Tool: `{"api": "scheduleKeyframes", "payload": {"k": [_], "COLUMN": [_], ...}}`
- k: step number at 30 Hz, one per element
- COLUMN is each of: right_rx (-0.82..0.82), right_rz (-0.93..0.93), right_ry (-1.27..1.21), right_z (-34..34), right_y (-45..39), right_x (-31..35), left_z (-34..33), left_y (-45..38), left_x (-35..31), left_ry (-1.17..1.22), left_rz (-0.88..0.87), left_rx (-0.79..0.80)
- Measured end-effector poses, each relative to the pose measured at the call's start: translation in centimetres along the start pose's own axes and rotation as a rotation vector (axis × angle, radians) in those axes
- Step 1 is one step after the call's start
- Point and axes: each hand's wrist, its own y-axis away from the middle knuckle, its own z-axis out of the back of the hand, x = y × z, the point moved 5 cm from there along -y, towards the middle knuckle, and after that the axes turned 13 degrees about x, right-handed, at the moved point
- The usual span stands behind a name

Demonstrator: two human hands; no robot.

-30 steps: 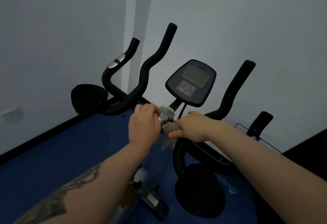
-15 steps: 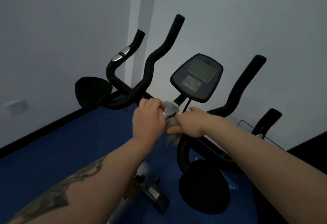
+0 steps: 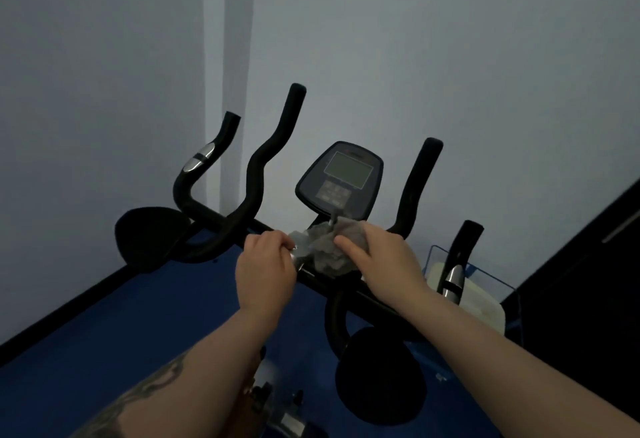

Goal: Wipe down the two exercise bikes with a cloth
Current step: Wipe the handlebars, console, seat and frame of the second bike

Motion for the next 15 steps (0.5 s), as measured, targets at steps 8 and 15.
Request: {"api": "scheduleKeyframes", "payload": {"k": [8, 15], "right_rx": [-0.322, -0.208], "right_rz": [-0.162, -0.086], "right_ry": [-0.382, -0.371], "right_z": [3.0, -0.7], "right_y": [4.4, 0.9], "right_x": [-4.7, -3.3], "left_z": [0.2, 0.0], "left_y": [0.4, 0.2], "left_x": [-0.1, -0.3], "left_ry": [-0.012, -0.021], "left_rz": [-0.023, 0.010], "left_rx": [-0.030, -0.006]}}
